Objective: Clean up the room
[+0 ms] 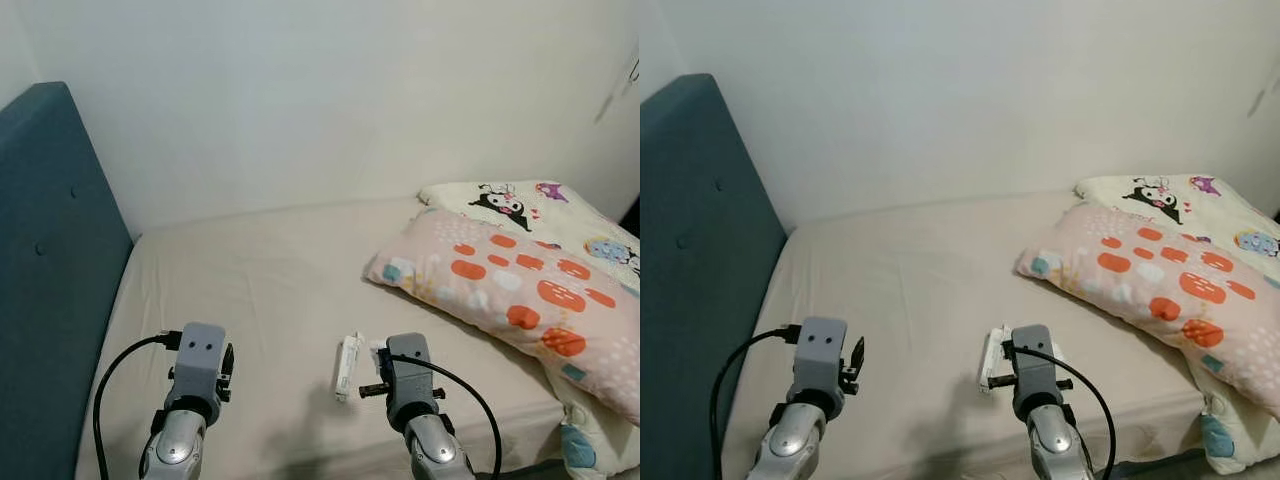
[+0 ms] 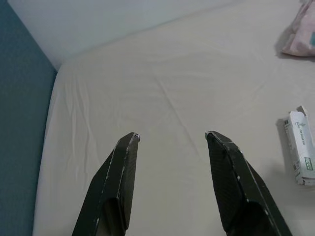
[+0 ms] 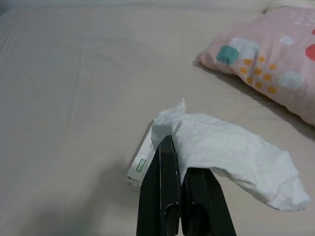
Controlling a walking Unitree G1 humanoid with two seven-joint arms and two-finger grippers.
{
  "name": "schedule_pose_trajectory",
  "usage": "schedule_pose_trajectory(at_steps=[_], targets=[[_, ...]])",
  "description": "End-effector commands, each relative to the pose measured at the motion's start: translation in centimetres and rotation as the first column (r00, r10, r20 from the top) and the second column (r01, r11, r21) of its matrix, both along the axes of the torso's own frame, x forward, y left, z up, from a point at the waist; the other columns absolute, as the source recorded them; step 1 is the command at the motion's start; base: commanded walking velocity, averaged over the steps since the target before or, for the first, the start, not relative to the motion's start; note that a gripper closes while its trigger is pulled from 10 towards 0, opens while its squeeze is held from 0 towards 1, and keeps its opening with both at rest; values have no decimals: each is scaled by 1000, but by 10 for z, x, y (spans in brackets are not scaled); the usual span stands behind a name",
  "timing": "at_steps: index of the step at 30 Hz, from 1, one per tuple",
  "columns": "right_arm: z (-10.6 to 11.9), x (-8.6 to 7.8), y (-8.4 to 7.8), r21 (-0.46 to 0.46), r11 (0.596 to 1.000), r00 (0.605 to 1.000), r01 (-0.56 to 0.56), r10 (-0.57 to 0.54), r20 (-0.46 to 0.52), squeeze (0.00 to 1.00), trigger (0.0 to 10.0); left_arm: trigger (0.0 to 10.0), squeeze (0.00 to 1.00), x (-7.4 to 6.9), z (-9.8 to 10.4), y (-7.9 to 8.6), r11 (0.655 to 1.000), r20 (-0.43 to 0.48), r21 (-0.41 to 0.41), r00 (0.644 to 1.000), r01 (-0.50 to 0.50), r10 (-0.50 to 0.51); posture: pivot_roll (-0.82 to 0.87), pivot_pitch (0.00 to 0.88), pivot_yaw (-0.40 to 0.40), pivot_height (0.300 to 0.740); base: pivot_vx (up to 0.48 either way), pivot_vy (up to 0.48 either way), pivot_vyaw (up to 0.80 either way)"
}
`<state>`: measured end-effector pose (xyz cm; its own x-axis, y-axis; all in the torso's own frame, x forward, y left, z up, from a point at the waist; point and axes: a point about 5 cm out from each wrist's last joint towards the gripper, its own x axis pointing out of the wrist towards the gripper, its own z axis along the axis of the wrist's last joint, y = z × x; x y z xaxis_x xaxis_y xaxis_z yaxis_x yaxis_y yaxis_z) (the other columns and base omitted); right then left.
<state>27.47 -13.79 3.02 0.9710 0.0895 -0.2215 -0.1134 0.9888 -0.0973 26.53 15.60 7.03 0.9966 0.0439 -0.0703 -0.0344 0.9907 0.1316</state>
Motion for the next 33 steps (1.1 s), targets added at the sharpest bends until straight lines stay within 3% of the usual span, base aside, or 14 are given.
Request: schedule_pose_trajectory(at_steps=[1, 10, 33], targets=[[-1, -2, 0, 21, 1000, 1000, 5, -5, 1, 0, 10000, 10000, 0, -3, -3, -3, 1000, -5, -19, 1000, 10, -10, -2, 86, -33, 740, 0, 0, 0], [5, 0, 1, 67, 998, 999, 21, -23, 33, 0, 10000, 10000, 0, -3, 4, -6, 995, 36, -94, 999, 22, -19, -3, 88, -30, 740, 0, 0, 0], [7, 3, 1, 61, 998, 999, 13, -16, 41, 0, 10000, 10000, 0, 0, 9, -8, 995, 54, -79, 997, 54, -50, -3, 87, -31, 740, 0, 0, 0]])
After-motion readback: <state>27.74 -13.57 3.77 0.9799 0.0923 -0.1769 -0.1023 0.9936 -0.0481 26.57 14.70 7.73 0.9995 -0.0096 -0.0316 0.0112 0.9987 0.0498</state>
